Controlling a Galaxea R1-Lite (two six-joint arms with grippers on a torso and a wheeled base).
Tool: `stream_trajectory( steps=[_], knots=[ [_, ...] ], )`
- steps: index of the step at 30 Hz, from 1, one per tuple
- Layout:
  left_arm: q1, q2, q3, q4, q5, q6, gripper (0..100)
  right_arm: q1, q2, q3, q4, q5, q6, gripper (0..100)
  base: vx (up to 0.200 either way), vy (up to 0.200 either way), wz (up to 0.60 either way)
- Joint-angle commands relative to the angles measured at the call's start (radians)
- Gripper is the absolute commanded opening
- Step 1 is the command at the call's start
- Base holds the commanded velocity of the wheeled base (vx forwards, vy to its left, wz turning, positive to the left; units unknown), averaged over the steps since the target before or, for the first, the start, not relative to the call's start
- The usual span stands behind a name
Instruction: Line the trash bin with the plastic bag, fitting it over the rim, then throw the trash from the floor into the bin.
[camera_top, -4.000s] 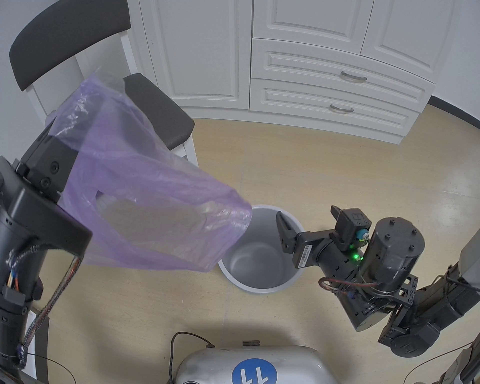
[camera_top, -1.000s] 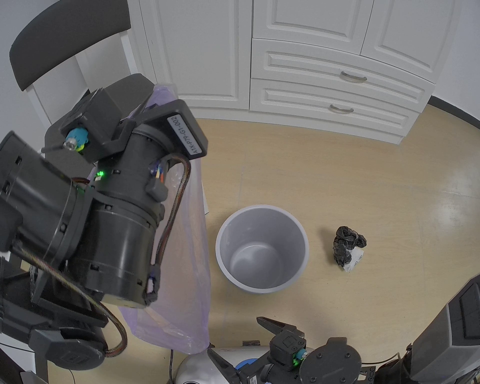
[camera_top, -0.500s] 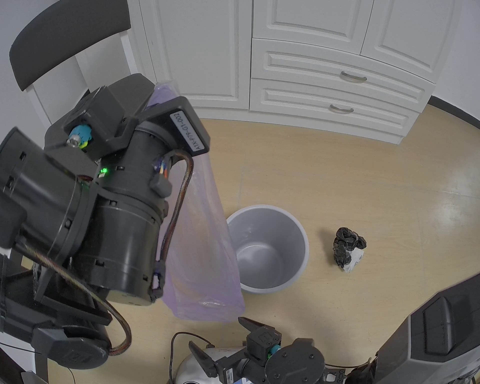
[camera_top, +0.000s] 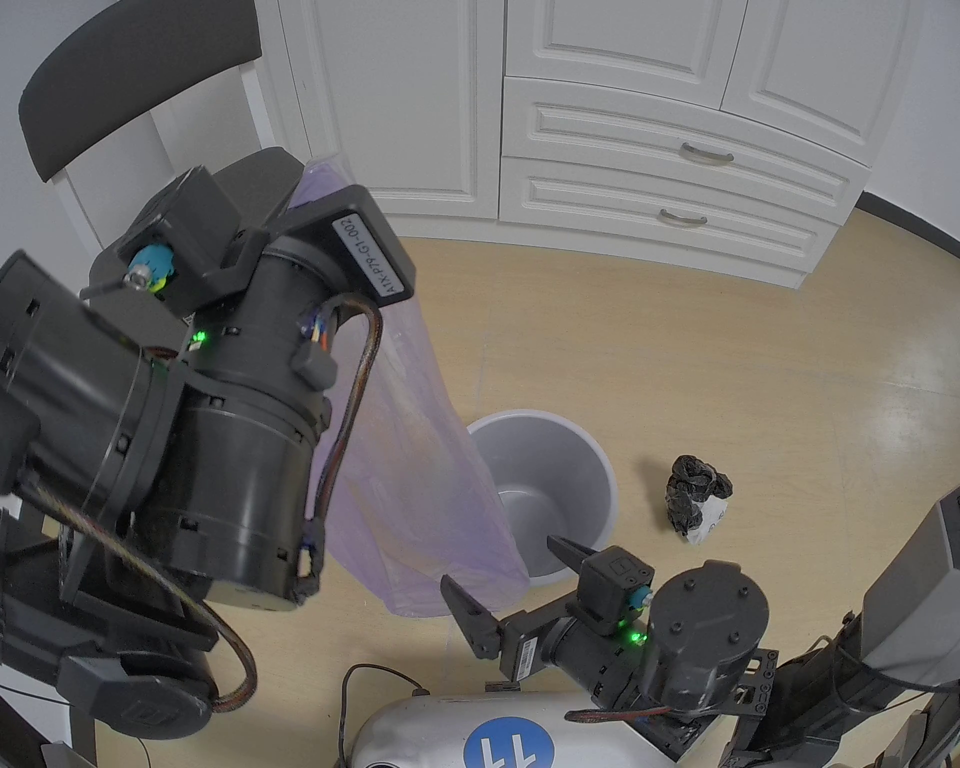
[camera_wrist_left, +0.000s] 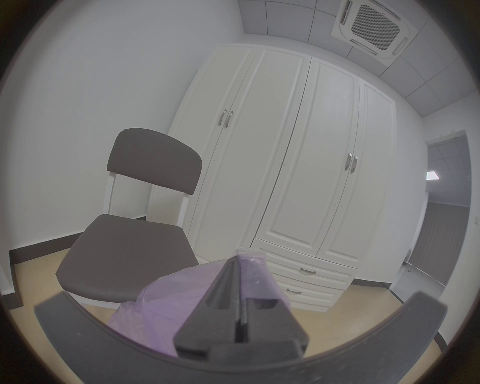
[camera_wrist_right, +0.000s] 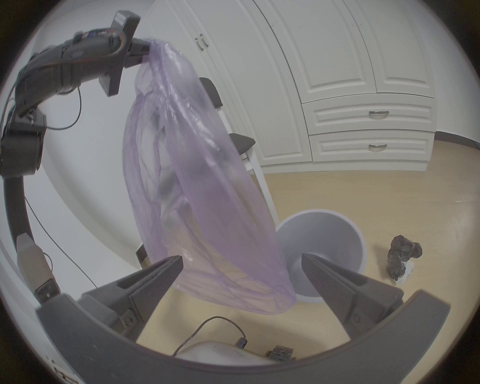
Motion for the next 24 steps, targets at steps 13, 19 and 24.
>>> stream_trajectory(
  steps=[13,19,24],
  knots=[
    [-0.009,-0.003,-0.001,-0.001,0.000,-0.002,0,-0.091,0.283,-0.176,-0.014,-0.004,0.082,100,0.000,0.000,0.00],
    [-0.009,-0.016,-0.006,-0.001,0.000,0.000,0,-0.124,0.288,-0.219,-0.014,-0.005,0.105,100,0.000,0.000,0.00],
    [-0.007,-0.040,-0.018,-0.001,0.000,0.005,0,-0.124,0.300,-0.247,-0.014,-0.005,0.131,100,0.000,0.000,0.00]
  ],
)
